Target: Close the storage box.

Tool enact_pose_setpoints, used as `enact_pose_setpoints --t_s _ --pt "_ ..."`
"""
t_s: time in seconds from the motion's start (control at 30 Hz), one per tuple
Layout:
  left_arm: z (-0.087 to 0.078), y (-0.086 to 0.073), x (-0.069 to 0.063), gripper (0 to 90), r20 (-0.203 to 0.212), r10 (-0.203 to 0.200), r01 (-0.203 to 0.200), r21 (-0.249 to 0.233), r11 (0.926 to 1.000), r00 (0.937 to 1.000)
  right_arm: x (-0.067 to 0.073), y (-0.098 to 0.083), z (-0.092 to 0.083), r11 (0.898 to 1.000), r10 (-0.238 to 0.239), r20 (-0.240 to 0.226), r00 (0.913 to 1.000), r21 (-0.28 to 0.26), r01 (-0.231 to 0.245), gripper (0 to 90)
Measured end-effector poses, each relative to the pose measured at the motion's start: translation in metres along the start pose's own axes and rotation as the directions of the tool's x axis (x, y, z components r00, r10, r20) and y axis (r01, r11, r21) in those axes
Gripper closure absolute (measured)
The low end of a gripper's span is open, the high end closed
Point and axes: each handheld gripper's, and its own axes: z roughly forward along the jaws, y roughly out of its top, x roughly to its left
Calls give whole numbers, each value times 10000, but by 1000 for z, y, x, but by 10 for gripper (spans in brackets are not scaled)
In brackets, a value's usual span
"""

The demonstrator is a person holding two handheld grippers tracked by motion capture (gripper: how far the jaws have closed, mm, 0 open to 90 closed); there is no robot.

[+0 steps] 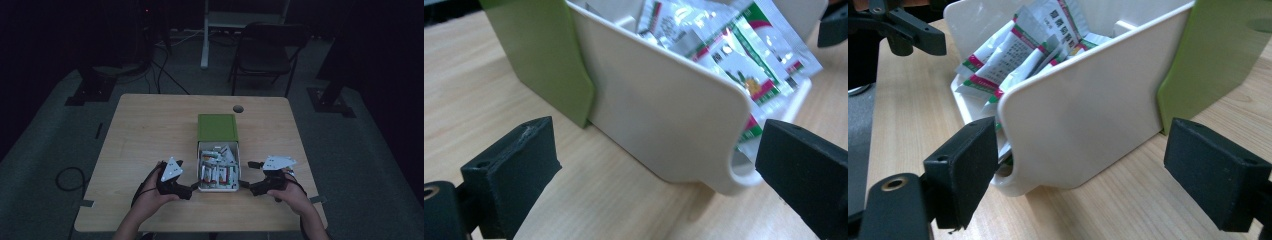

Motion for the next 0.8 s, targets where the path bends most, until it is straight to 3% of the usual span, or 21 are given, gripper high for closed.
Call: enact_pose_setpoints --t_s 0.17,0.8 --pt "3 0 3 40 -207 88 -87 66 9999 9997 -3 -2 1 9999 160 58 9999 -39 -160 134" --pt "12 2 13 38 -289 23 -18 166 9999 9996 -9 1 6 9992 378 438 9983 -104 -374 129"
